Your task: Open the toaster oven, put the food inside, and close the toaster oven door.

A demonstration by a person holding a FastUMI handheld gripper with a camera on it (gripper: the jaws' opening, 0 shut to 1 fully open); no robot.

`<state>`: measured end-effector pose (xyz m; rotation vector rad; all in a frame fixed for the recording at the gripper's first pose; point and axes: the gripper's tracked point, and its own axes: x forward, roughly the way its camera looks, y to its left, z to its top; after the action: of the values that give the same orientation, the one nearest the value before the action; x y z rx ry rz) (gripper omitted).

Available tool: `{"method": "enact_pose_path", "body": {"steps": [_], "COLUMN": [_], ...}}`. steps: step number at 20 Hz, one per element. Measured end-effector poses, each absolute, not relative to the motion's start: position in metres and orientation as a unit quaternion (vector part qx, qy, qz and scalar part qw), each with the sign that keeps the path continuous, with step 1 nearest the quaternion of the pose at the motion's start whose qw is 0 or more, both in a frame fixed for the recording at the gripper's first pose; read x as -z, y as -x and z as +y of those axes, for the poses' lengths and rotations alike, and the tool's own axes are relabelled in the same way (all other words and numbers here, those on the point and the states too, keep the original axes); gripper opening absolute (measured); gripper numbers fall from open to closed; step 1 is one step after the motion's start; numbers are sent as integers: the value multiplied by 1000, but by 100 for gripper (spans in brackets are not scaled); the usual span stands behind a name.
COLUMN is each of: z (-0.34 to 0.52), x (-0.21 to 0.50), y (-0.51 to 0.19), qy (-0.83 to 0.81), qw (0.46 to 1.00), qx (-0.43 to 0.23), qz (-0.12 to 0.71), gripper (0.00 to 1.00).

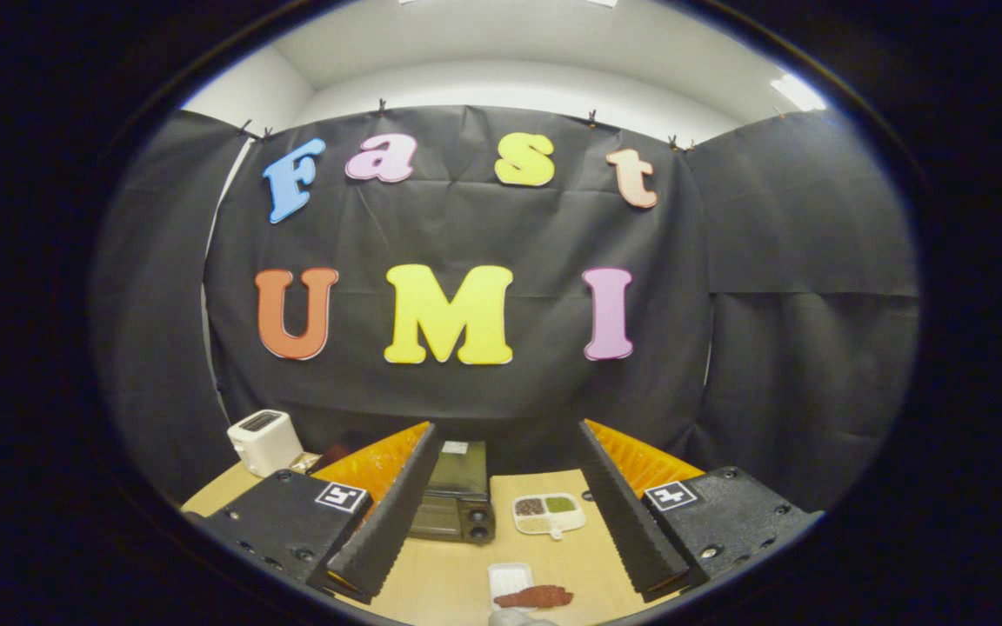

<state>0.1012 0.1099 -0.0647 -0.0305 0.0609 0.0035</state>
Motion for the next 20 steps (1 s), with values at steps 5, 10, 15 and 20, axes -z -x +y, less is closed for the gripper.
{"method": "enact_pose_path", "body": {"steps": [5, 10, 15, 20], "z": [178, 226, 241, 253], "x": [103, 166, 225, 275], "y": [-159, -212, -255, -283], "qy": [21, 17, 11, 9], "qw": [999, 997, 994, 989], "qx": [-17, -21, -7, -1], "qz": [37, 76, 112, 149], "gripper": [100, 100, 100, 100]}}
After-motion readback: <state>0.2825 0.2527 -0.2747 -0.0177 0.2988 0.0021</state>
